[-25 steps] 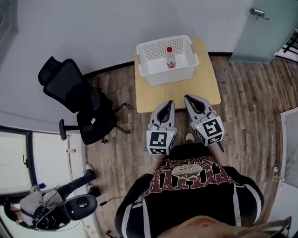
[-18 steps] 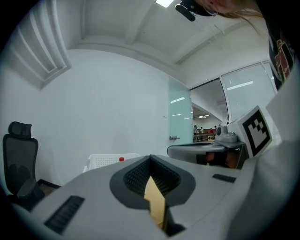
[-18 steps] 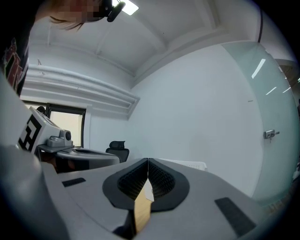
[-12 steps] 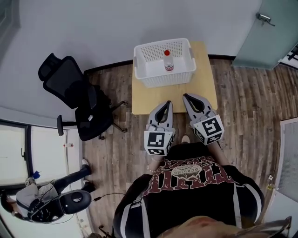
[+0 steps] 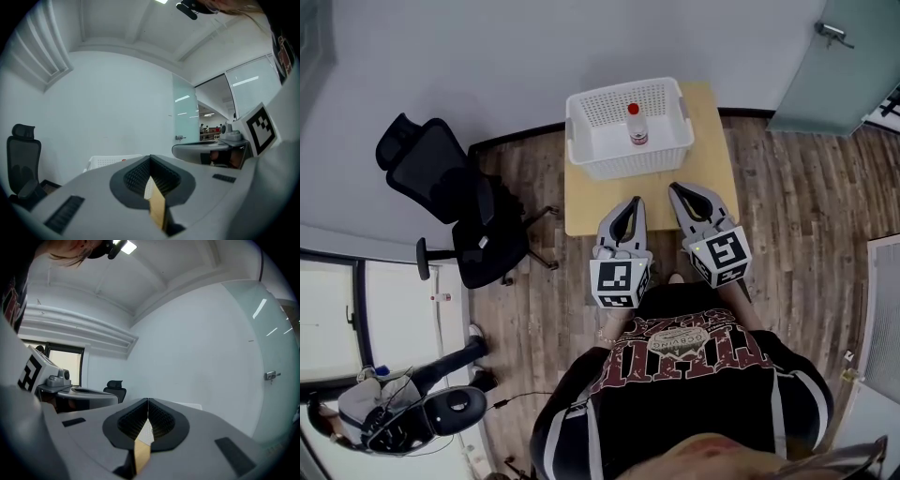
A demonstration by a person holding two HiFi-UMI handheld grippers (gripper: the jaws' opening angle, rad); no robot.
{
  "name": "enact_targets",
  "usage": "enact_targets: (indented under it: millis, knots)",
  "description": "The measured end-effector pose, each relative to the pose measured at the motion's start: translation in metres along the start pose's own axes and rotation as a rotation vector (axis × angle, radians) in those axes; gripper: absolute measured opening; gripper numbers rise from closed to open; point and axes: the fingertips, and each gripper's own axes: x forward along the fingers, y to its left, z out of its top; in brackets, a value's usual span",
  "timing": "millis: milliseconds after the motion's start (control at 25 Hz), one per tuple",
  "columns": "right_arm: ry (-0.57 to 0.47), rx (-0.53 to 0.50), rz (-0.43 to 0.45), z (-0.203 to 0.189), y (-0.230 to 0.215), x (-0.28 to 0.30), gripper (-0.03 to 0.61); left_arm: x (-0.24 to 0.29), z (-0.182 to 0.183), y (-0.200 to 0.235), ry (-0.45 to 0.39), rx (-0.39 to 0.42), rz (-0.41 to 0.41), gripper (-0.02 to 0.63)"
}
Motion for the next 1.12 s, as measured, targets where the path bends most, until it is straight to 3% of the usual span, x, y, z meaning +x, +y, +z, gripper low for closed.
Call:
enact_targets:
  millis: [680,1120]
  knots:
    - [0.035,0.034,-0.1,-0.007,-0.03,0.11,0.017,0.077,0.008,0.087,0.018,-0.022,-0.094,0.027]
    - [0.072,0.016,-0.11,-0.014,-0.035,0.186,0.017,0.113,0.007,0.149,0.035,-0.023,-0.131,0.026]
